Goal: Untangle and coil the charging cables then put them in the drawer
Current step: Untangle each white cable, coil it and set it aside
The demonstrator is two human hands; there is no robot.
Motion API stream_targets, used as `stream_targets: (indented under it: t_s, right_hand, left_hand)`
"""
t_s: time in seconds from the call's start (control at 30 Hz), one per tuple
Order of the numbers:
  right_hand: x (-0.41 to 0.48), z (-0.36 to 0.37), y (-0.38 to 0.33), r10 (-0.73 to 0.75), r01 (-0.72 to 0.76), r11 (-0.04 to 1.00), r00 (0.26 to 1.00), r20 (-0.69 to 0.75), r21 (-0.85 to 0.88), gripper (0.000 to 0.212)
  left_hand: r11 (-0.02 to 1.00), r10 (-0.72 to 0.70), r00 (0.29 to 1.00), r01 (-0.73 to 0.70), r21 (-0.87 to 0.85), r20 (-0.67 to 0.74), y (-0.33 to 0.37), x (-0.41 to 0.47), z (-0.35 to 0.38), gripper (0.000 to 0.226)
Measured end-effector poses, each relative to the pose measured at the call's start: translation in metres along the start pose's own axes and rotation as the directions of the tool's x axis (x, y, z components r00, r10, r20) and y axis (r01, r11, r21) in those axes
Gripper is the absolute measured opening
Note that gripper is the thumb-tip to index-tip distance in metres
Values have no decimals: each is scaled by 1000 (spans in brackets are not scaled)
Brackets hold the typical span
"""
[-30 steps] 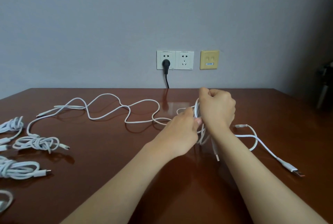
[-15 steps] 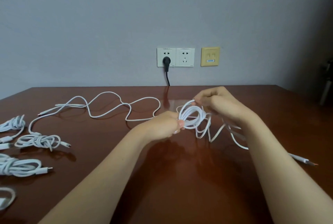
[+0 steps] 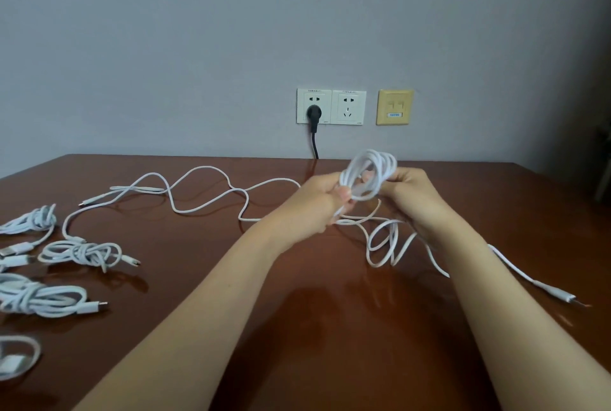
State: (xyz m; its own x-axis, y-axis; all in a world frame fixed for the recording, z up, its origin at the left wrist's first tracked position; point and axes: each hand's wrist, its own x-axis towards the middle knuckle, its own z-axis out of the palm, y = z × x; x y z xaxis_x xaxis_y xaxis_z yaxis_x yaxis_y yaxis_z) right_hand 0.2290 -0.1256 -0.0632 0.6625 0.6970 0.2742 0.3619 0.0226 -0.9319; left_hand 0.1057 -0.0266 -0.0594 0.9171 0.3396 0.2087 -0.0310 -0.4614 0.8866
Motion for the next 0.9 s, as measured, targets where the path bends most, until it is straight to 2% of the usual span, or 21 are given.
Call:
stream_targets:
  t_s: [0.1,0.17,0.27,0.37,0.47,0.53,0.7,0.83,0.9]
  right_hand:
    - [1,9,-4,-35,35,992,999,2,-125,27]
    - [0,16,-7,-97,91,962,995,-11,-258,26]
    - [-3,33,-6,-161,152,854,987,24,-498,31]
    - [-11,54,-7,-202,276,583,960,193,-764,21]
    - [-18,64,-13,-241,415,309,905,351,-856,18]
    - [-20,62,-19,-275,452,193,877,394,-871,15]
    - [-19,49,-21,-352,415,151,871,344,-897,21]
    - [-19,46,-19,-309,359,241,909,280,-902,21]
    - [-18,45,-16,-311,324,293,922,231,-900,20]
  left_hand:
    - [999,-19,986,26,38,-168,-2,5,-3,28]
    - [996,-42,956,63,65,-292,-3,8,-3,25]
    - [979,-60,888,142,148,-457,-5,12,-6,20]
    - [934,-84,838,255,251,-540,-14,12,-12,23]
    - [870,-88,824,337,360,-559,-23,11,-17,25]
    - [821,-62,846,345,455,-530,-26,9,-19,24]
    - [751,-48,942,253,609,-332,-26,8,-13,8]
    - [728,-37,979,165,665,-202,-24,6,-6,27]
    - [725,-30,987,132,676,-160,-22,5,-3,28]
